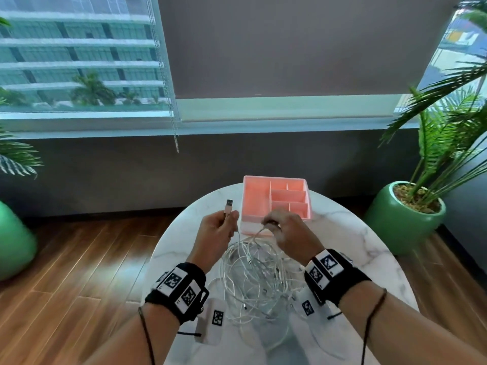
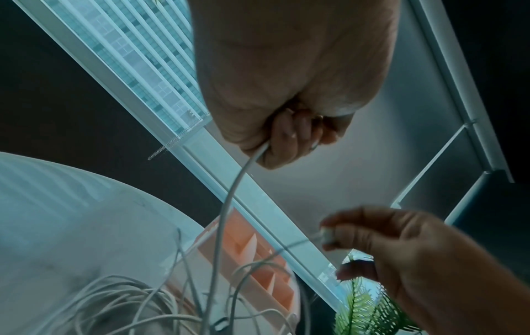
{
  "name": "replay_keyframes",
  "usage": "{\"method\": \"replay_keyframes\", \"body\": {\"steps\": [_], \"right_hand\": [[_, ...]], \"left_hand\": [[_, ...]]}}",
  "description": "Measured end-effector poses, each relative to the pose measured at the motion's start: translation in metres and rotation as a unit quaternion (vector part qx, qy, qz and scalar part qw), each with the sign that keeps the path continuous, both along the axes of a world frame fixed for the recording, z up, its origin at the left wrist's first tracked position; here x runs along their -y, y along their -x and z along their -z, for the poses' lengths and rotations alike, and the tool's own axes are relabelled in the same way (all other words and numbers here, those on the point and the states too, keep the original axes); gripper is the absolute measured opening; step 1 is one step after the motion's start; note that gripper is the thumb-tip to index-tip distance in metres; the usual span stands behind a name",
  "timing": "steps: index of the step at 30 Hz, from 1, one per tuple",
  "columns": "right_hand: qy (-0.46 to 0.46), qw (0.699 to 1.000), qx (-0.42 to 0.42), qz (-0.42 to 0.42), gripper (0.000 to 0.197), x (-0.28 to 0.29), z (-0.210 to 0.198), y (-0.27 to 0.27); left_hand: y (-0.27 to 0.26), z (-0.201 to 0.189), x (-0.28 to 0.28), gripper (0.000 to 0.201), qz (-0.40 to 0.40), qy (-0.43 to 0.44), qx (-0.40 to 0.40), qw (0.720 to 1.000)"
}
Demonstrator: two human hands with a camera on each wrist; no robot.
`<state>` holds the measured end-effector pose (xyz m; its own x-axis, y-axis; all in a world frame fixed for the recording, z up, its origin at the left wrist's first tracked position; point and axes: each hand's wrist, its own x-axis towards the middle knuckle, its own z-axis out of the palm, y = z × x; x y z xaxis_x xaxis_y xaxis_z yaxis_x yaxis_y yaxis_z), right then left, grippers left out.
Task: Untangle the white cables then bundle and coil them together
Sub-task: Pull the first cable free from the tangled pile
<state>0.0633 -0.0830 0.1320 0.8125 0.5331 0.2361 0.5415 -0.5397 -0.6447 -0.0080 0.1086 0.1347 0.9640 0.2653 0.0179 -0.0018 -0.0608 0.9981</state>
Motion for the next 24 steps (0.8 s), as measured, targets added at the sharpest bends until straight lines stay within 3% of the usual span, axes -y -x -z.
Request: {"method": "replay_keyframes", "body": {"steps": [3, 7, 12, 18, 21, 24], "right_hand": [[-0.115, 0.99, -0.076, 0.017, 0.014, 0.003, -0.04, -0.002], [-0.3, 0.943, -0.136, 0.042, 0.014, 0.011, -0.1, 0.006], [-0.459, 0.882, -0.078, 0.068, 0.017, 0.038, -0.161, 0.003], [-0.627, 0.773, 0.016, 0.093, 0.021, 0.069, -0.193, -0.017], [-0.62, 0.771, -0.041, 0.14, 0.027, 0.074, -0.166, -0.026], [-0.512, 0.819, -0.174, 0.192, 0.053, 0.067, -0.121, -0.021]], "left_hand": [[-0.01, -0.005, 0.023, 0.029, 0.059, 0.052, 0.018, 0.997], [-0.02, -0.001, 0.049, 0.03, 0.16, 0.068, -0.007, 0.985], [-0.021, 0.019, 0.059, 0.033, 0.212, -0.002, -0.029, 0.977], [-0.023, 0.043, 0.049, 0.029, 0.202, -0.111, -0.052, 0.972], [-0.027, 0.027, 0.049, 0.032, 0.181, -0.109, -0.024, 0.977], [-0.031, 0.01, 0.052, 0.032, 0.152, -0.061, -0.001, 0.987]]}}
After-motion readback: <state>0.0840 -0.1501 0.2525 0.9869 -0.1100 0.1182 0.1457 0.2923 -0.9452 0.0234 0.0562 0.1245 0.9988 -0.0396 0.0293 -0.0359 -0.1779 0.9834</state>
